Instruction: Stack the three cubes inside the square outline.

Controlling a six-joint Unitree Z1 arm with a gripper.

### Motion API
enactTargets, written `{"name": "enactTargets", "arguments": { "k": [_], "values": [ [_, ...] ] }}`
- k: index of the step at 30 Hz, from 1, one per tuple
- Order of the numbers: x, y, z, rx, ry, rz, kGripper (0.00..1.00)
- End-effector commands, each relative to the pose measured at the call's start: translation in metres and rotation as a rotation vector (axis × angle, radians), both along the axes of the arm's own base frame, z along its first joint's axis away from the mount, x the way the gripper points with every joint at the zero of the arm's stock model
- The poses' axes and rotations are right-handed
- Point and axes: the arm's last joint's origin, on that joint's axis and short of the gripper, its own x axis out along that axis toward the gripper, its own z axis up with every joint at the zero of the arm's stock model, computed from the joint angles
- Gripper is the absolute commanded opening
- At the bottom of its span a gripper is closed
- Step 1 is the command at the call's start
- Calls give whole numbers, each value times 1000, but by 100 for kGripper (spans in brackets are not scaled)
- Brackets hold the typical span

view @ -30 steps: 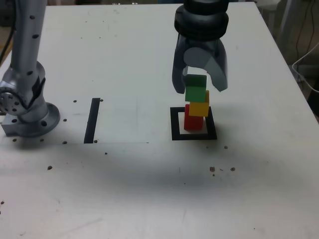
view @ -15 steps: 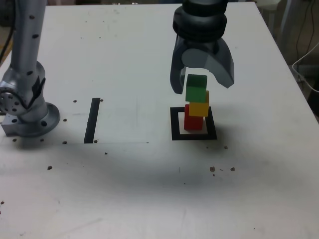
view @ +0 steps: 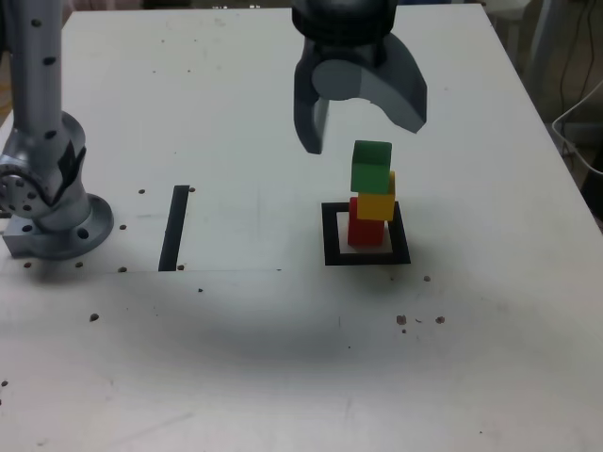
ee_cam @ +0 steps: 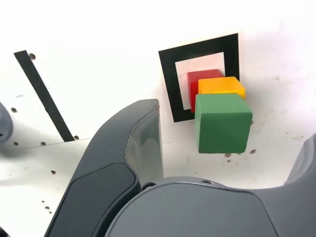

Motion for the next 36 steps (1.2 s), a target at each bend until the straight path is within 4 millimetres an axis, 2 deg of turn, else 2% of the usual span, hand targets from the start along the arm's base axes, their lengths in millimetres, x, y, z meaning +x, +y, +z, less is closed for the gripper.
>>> {"name": "enactTargets", "arguments": {
  "k": [1, 6, 11, 22, 36],
  "values": [
    [-15, 1, 10, -8, -9, 1, 99],
    [-43, 4, 20, -9, -3, 2, 99],
    [-70, 9, 17, -19, 28, 11, 99],
    [-116, 18, -19, -38, 149, 37, 99],
    [-137, 18, -65, -48, 175, 40, 99]
  ]
}}
